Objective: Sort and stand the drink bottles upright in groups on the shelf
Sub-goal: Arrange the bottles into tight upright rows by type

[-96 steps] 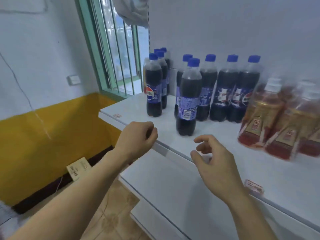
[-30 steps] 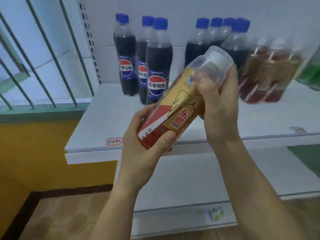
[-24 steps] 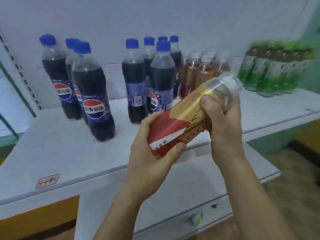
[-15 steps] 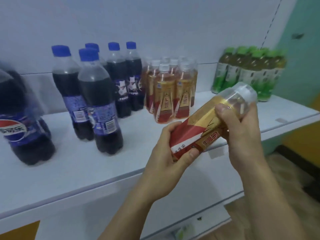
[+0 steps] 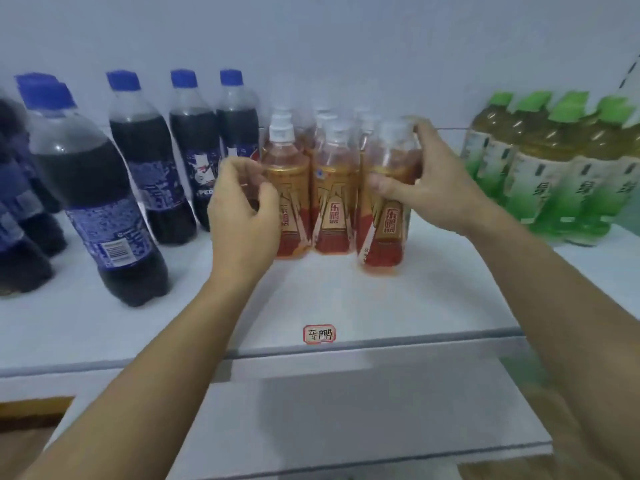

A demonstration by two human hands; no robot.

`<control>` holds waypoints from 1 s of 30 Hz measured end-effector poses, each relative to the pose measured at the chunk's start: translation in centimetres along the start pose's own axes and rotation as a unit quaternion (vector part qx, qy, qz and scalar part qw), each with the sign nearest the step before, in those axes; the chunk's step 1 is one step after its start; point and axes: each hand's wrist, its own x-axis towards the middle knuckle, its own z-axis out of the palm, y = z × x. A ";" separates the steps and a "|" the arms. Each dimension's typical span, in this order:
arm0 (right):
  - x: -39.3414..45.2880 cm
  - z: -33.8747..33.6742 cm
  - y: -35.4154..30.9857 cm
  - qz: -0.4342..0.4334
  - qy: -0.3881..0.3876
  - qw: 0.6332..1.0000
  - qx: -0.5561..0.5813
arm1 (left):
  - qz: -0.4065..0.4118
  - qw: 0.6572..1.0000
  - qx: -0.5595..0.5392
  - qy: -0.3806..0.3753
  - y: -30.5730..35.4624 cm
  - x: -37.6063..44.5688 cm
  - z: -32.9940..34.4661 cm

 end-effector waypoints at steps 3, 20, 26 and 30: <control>1.4 0.7 2.0 -0.001 0.002 1.000 0.009 | 0.046 0.997 0.065 0.006 -1.8 0.8 1.3; -0.4 2.5 8.7 0.032 -0.051 0.994 0.092 | -0.117 0.963 -0.107 -0.220 -4.9 0.5 2.0; -0.4 2.9 9.3 0.023 -0.048 0.992 0.113 | -0.130 0.961 -0.106 -0.219 -4.9 0.4 1.8; -0.7 3.4 9.5 0.031 -0.040 0.992 0.115 | -0.155 0.959 -0.104 -0.214 -5.2 0.2 1.8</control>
